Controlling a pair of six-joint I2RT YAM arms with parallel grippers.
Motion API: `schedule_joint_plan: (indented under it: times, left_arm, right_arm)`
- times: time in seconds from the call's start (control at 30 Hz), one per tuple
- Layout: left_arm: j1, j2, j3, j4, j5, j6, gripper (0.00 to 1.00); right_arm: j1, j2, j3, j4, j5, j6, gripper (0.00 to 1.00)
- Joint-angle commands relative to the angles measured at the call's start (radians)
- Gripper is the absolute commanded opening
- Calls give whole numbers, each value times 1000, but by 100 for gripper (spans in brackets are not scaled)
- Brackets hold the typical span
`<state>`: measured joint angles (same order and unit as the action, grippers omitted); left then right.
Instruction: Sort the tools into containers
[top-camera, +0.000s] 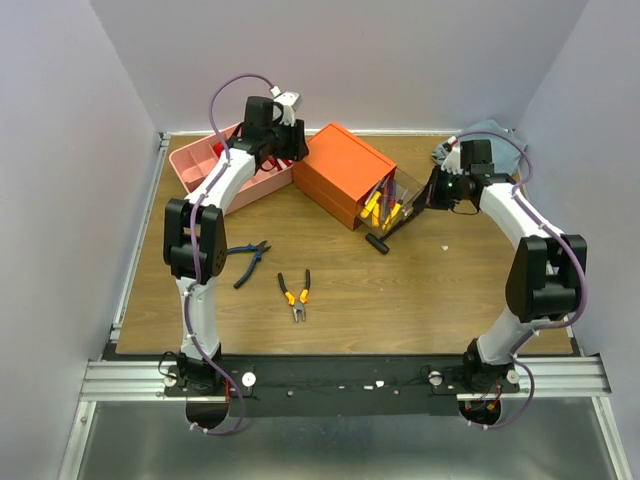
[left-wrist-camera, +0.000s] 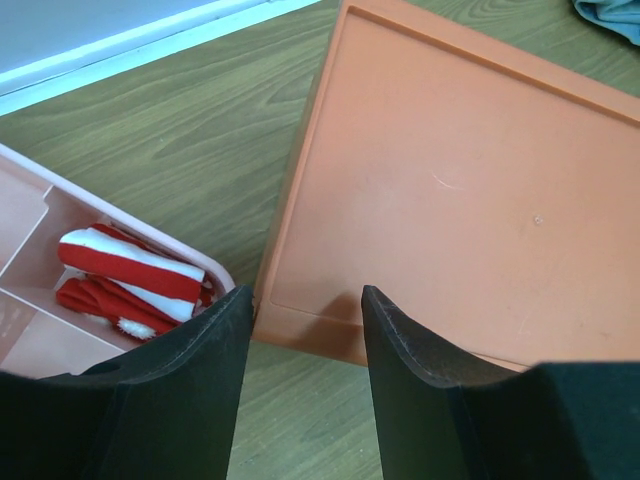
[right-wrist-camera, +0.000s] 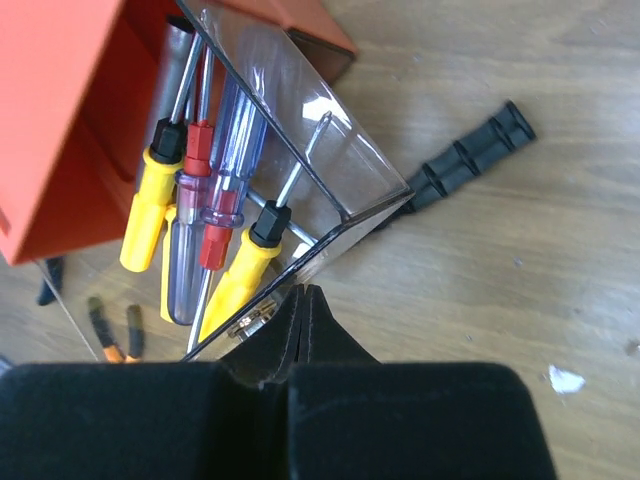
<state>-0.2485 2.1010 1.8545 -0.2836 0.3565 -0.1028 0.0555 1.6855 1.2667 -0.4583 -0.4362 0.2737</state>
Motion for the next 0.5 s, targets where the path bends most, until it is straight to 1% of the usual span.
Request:
schedule_joint_plan:
  times: [0.0,0.47]
  left_arm:
    - [-18,17,-20,-14,10,14,56]
    - [-38,5,-54,-22,-5,22,56]
  right_arm:
    - [15,52,82,29,-82,50,1]
    - [86,259,273,49,-98,104,1]
